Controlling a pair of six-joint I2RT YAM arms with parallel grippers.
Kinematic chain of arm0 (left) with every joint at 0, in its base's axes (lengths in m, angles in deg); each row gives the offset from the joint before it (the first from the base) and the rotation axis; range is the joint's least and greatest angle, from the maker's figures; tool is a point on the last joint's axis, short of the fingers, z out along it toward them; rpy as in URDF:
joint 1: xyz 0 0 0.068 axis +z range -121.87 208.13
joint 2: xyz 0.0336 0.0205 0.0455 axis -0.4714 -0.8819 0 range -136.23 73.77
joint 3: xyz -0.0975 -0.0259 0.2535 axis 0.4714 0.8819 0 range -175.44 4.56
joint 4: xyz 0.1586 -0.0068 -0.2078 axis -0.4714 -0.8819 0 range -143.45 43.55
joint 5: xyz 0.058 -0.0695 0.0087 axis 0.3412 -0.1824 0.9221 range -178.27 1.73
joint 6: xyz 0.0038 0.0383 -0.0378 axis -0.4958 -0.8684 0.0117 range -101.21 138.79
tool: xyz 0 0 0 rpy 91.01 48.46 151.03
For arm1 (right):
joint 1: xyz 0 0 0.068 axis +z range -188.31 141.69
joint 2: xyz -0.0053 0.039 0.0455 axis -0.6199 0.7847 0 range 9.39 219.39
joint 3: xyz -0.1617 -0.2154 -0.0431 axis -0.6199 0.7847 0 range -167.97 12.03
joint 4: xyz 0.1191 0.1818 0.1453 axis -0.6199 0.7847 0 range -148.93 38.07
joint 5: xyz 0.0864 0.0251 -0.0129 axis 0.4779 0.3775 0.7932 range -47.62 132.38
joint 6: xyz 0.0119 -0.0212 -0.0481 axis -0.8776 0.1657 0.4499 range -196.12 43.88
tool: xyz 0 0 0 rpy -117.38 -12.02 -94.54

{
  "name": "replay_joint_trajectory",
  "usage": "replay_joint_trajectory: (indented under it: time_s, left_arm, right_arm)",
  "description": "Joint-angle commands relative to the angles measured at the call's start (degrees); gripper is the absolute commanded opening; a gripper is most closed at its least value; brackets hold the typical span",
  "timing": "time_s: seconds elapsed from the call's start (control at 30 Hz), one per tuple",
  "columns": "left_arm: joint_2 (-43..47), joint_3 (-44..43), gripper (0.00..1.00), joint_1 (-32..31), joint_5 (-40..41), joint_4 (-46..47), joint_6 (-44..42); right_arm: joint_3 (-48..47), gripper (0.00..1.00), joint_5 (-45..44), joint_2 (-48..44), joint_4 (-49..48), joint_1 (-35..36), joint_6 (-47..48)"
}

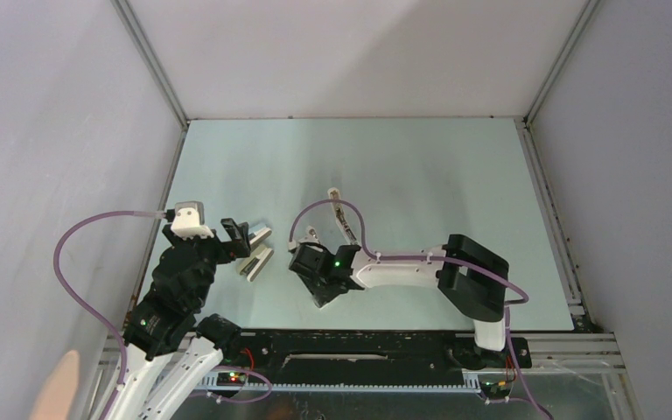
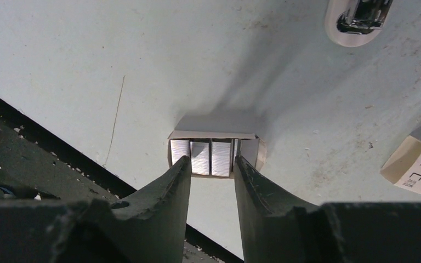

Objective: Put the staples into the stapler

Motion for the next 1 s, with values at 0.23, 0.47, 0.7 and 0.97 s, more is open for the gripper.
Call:
replay_joint_trajectory:
  time_s: [0.23,0.47,0.7,0.97]
  left_arm:
    - [-0.6,0.2,0.98,0.6,-0.7,1.8,-0.6]
    - [-0.5,0.2,0.98,0.6,-0.7,1.8,-0.6]
    - [-0.6,0.2,0.98,0.6,-0.7,1.8,-0.7]
    - [-0.4,0.2,0.98,0.6,-0.8,1.8,-0.6]
  right_arm:
    - [-0.9,0.45,0.1,1.8,-1.7,0.8,-1.6]
    - [-2.1,0.52,0.3,3.8,-0.2,1.0,-2.1]
    - [-4.7,0.54,-2.6,5.7,2.5,2.3,-1.2]
    - [-8.7,0.39,-9.2,5.2,7.2,4.4,1.1]
